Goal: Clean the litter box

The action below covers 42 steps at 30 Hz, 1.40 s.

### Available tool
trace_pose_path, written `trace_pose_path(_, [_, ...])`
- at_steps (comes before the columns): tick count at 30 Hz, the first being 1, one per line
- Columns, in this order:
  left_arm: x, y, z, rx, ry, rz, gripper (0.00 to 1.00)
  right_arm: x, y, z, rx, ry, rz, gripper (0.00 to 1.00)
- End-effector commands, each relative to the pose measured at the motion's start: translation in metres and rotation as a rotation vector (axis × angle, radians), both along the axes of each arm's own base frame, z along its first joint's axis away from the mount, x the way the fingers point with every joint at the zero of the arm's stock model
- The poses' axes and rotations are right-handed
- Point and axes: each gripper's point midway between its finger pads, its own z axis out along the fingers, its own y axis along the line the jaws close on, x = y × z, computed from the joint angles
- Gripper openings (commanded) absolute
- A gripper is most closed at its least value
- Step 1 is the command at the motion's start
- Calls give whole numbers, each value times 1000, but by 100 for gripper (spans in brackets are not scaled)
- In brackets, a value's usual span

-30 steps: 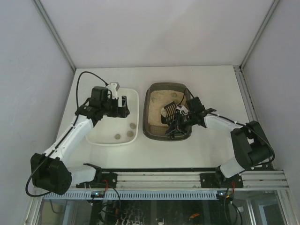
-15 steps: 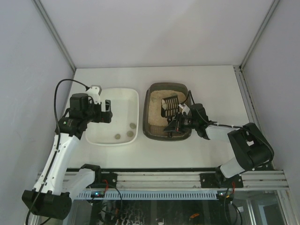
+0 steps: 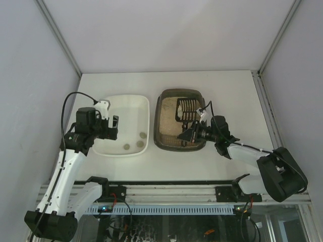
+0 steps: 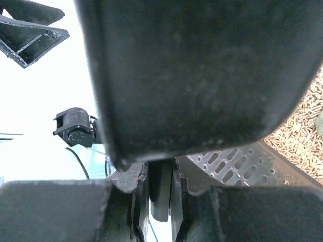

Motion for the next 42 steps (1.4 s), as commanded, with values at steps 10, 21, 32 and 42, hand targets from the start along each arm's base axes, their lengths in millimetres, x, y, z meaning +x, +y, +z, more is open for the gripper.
trace_pose_path(10, [8, 10, 0, 29, -56, 34, 100, 7, -3, 45, 318, -37, 14, 0])
trace_pose_path(21, [8, 7, -4, 19, -49, 26, 100, 24, 0, 35, 455, 122, -11, 0])
trace_pose_path(32, [5, 1, -17, -1, -11, -9, 100, 30, -3, 38, 471, 178, 5, 0])
trace_pose_path(42, [5, -2, -21, -11, 2, -21, 100, 24, -4, 36, 474, 212, 24, 0])
